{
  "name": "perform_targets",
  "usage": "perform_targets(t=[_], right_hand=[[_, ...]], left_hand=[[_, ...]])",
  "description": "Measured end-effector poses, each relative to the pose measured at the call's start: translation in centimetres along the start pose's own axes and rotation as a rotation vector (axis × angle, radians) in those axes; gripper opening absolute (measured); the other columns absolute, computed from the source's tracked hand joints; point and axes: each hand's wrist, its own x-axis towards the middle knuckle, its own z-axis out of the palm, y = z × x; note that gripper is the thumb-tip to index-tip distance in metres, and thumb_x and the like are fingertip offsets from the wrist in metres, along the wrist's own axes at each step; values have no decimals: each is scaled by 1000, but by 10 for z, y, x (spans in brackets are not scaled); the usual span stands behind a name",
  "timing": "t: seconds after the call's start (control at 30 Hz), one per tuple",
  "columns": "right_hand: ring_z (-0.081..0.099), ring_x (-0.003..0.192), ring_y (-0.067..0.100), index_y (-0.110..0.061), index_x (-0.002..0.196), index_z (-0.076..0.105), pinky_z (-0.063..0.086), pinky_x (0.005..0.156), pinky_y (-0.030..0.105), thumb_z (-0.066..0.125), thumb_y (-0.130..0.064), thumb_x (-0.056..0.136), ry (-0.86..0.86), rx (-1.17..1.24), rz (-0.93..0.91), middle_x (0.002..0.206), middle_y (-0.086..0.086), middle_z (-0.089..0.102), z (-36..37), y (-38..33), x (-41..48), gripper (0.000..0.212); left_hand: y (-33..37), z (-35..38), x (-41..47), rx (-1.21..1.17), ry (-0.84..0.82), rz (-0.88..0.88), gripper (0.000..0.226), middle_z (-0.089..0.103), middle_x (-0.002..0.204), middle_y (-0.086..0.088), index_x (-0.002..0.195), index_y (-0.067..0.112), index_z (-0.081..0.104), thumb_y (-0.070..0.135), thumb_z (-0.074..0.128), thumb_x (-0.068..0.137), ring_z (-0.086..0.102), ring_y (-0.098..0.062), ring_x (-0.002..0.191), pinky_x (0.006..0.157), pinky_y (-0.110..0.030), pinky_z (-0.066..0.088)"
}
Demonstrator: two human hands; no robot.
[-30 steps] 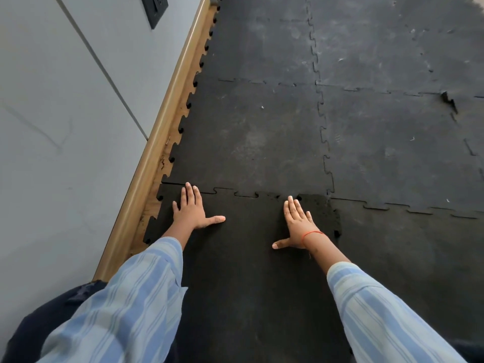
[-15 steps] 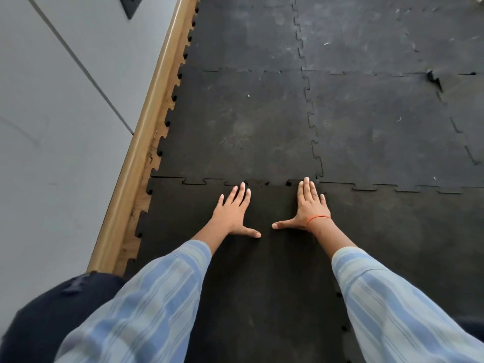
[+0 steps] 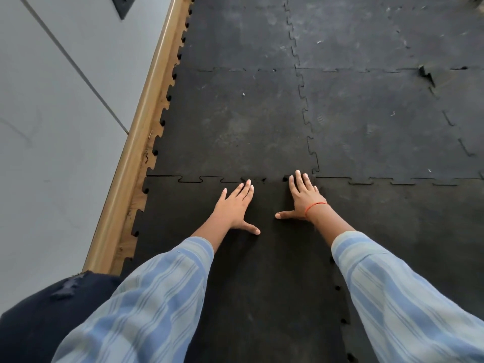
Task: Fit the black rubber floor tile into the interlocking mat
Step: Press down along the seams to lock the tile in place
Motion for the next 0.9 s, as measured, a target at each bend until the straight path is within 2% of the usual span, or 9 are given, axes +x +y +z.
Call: perform_targets(t=[0.3,0.47,0.57,0.73,0.9], right_hand=[[-17,147,28,-12,151,-14,12,118,56,67,-69,69,-67,-43,33,159,4,-25,-1,-9,2,128],[-18,146,33,-8,149,-19,5,121,49,68,-65,71,-171,-106,106,157,10,-29,-4,-20,17,129],[-21,145,33,-7,148,-22,3,120,47,69,-65,70,-230,-53,104,155,11,-32,-1,-17,29,132],[-26,143,31,-10,147,-24,-2,119,45,64,-70,71,-184,26,11,153,9,-36,12,-2,25,131],[-26,144,28,-10,148,-21,-3,119,45,67,-68,69,-115,104,-36,155,8,-32,13,4,22,132]], left_hand=[[15,-19,20,95,-50,27,145,-26,157,-1,149,14,-20,69,76,55,-17,-20,146,116,-52,0],[31,-26,27,159,-127,-57,148,-28,157,-5,149,10,-20,62,81,54,-16,-23,146,117,-50,1],[34,-27,30,170,-163,-85,147,-31,155,-5,148,10,-22,61,81,56,-19,-24,146,117,-49,0],[35,-31,27,153,-192,-83,144,-34,154,-6,147,9,-24,57,81,60,-21,-25,145,119,-47,1],[34,-35,24,98,-184,-79,144,-35,153,-4,147,11,-24,53,83,60,-21,-22,145,120,-45,7]])
